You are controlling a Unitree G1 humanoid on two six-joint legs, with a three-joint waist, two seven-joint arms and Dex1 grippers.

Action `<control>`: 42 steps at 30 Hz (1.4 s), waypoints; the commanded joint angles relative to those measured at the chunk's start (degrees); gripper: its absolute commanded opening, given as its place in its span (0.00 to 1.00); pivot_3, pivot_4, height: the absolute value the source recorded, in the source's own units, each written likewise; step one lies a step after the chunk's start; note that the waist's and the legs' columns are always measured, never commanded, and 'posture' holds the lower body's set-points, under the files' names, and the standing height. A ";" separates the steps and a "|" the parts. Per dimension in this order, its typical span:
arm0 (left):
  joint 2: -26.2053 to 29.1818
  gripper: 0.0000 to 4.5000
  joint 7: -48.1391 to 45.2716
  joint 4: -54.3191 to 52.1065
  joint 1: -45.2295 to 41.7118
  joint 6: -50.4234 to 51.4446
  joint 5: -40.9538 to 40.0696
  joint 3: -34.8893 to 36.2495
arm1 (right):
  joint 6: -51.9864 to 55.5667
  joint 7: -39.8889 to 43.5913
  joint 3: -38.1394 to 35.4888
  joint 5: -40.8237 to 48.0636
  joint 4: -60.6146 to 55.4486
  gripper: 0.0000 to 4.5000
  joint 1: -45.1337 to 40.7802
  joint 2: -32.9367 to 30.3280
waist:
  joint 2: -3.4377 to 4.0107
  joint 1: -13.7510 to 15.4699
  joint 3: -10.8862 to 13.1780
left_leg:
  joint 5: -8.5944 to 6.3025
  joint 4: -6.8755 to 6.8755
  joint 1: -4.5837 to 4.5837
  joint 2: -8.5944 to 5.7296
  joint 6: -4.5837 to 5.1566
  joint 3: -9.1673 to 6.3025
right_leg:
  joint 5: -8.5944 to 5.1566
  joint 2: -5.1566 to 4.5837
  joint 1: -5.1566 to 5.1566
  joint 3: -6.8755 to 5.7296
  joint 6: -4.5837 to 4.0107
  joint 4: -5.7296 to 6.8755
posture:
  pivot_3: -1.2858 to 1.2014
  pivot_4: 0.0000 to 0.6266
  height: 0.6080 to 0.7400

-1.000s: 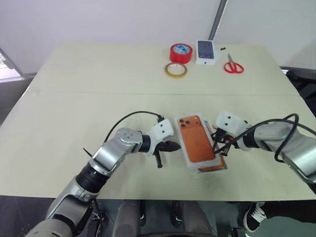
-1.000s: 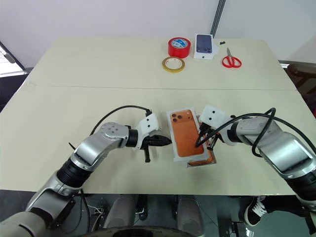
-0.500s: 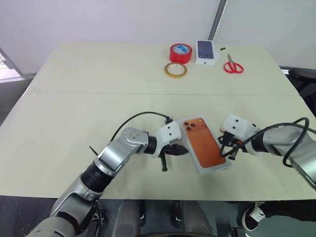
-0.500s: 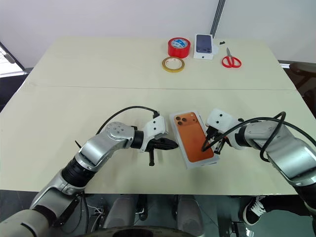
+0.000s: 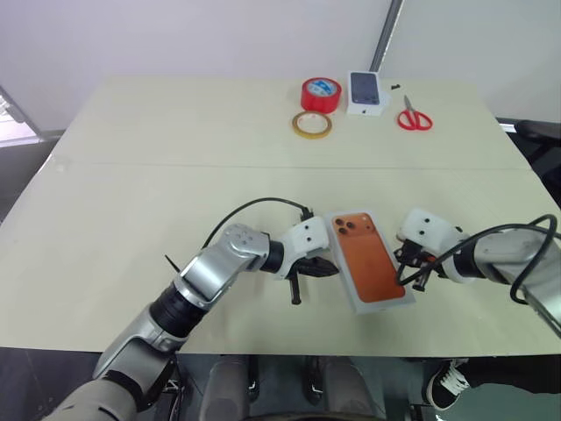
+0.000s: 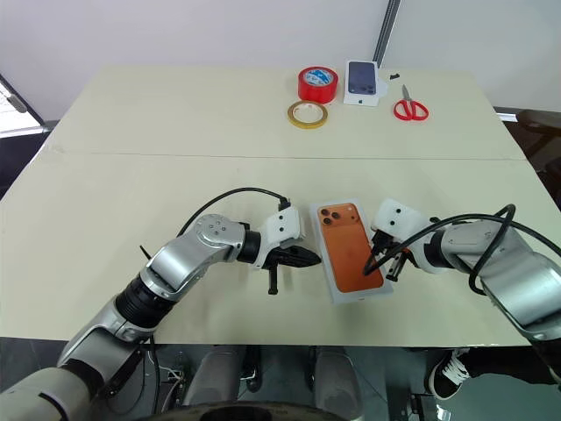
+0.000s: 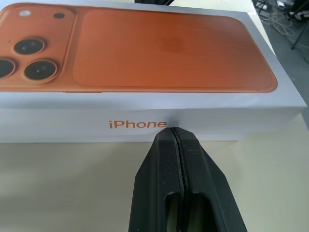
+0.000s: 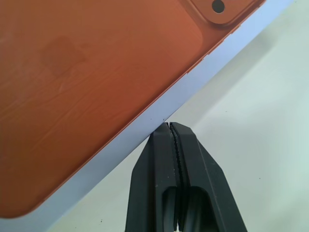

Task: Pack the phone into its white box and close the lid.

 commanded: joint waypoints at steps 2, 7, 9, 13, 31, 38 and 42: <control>-0.82 0.00 0.31 -0.41 -1.48 -1.92 -0.35 1.81 | -0.38 0.31 -0.44 0.26 -3.08 0.01 -0.40 0.97 | 0.00 -0.01 0.00 | 0.00 0.00 0.00 0.00 0.00 -0.01 | 0.00 0.00 0.00 0.00 0.00 0.00 | 0.52 0.24 1.00; -1.14 0.00 1.05 0.55 -1.50 -2.28 -0.26 2.35 | -0.55 -0.53 0.16 -1.21 -1.23 0.01 -1.15 2.20 | 0.00 0.00 0.00 | 0.00 0.00 0.01 0.00 0.00 -0.01 | 0.00 0.01 0.01 0.00 0.00 0.00 | 0.52 0.24 1.00; -1.42 0.00 1.25 0.56 -1.54 -2.44 -0.37 2.42 | -0.61 -0.32 -0.01 -1.65 -0.93 0.01 -1.21 2.30 | 0.00 0.00 0.00 | 0.00 0.02 0.01 0.00 0.00 -0.01 | 0.00 0.01 0.01 0.00 0.00 0.00 | 0.52 0.24 1.00; -2.37 0.00 1.74 0.88 -1.76 -2.32 -0.42 2.74 | -0.69 -0.03 -0.33 -2.14 -0.39 0.01 -1.47 2.32 | 0.00 0.01 0.00 | 0.00 0.03 0.01 0.00 0.00 -0.01 | 0.00 0.00 0.02 0.00 0.00 0.01 | 0.52 0.24 1.00; -2.55 0.00 0.55 0.45 -1.60 -2.03 -0.07 1.52 | -1.01 0.46 -0.78 -3.38 0.49 0.01 -0.89 2.66 | 0.00 -0.01 0.00 | 0.00 0.03 0.02 -0.01 0.00 -0.01 | 0.00 0.01 0.03 0.00 0.01 0.02 | 0.52 0.24 1.00; -1.77 0.00 0.49 1.03 -1.12 -1.89 0.09 1.67 | -1.56 0.73 -0.47 -3.83 0.70 0.01 -0.31 2.75 | 0.00 0.00 0.00 | 0.00 0.03 0.02 -0.01 0.00 -0.01 | 0.00 0.01 0.03 0.00 0.01 0.02 | 0.52 0.24 1.00; -1.97 0.00 0.85 1.86 -1.01 -1.83 0.09 1.85 | -1.81 0.67 -0.26 -4.17 1.33 0.01 -0.39 2.95 | 0.00 0.00 0.00 | 0.00 0.03 0.02 -0.01 0.00 -0.01 | 0.00 0.01 0.03 0.00 0.01 0.02 | 0.52 0.24 1.00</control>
